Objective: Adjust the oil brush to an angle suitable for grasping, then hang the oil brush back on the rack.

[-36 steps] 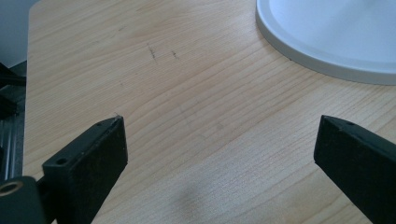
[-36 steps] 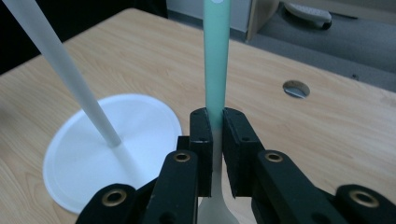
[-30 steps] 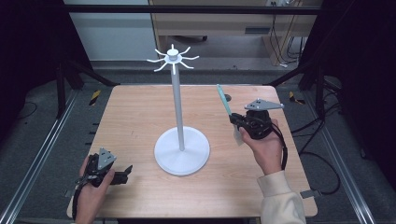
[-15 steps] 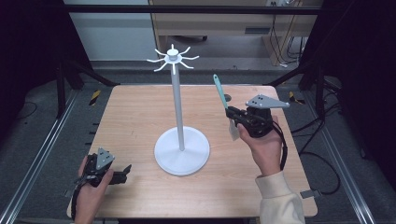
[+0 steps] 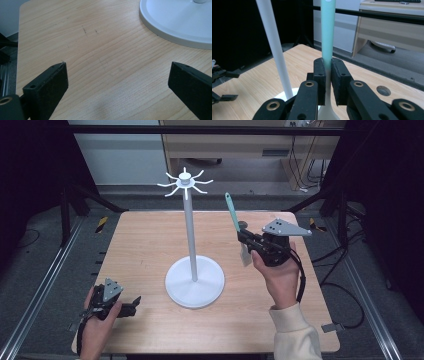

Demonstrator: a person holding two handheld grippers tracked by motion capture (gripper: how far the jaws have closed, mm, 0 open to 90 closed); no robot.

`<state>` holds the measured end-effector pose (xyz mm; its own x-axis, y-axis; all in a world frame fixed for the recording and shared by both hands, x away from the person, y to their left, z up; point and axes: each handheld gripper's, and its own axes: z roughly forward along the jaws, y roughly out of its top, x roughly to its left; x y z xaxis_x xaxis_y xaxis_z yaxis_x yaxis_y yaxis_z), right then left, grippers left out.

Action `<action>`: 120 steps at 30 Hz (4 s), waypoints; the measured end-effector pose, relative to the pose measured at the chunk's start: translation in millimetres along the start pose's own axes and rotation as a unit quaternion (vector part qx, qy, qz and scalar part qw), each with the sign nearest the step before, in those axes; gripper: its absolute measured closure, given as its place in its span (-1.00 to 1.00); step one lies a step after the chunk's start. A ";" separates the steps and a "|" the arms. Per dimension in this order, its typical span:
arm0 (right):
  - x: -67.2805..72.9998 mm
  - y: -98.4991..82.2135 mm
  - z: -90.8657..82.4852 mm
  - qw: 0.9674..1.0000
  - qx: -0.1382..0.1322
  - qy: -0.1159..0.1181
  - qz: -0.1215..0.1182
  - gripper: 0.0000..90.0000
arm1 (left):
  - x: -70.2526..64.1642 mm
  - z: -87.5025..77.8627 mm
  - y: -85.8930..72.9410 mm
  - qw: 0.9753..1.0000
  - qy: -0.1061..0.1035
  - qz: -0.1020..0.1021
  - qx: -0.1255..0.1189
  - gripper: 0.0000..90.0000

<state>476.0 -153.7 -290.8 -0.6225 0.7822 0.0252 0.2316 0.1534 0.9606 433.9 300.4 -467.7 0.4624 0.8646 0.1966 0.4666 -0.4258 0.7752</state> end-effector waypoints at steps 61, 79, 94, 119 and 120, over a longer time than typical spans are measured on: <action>30.8 28.4 -31.8 0.996 -0.076 0.041 -0.031 0.83 | -0.5 0.1 0.6 1.000 0.002 0.005 0.001 -0.95; 43.0 30.7 -26.1 0.995 -0.074 0.059 -0.045 0.83 | -0.1 -0.6 0.4 1.000 0.002 0.005 0.002 -0.95; 46.4 30.3 -19.0 0.995 -0.062 0.066 -0.048 0.83 | 0.0 -0.8 0.2 1.000 0.003 0.005 0.001 -0.95; 48.9 30.6 6.1 0.995 -0.052 0.079 -0.040 0.83 | -0.2 -0.7 -0.6 1.000 0.004 0.005 0.004 -0.95; 49.0 30.3 6.7 0.995 -0.053 0.079 -0.039 0.83 | -0.2 -0.7 -0.6 1.000 0.004 0.005 0.004 -0.95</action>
<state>457.6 -106.7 -262.3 -0.7467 0.6650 -0.0159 0.1032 0.1395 0.9848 433.1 300.6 -467.8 0.4610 0.8625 0.2087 0.4685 -0.4363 0.7682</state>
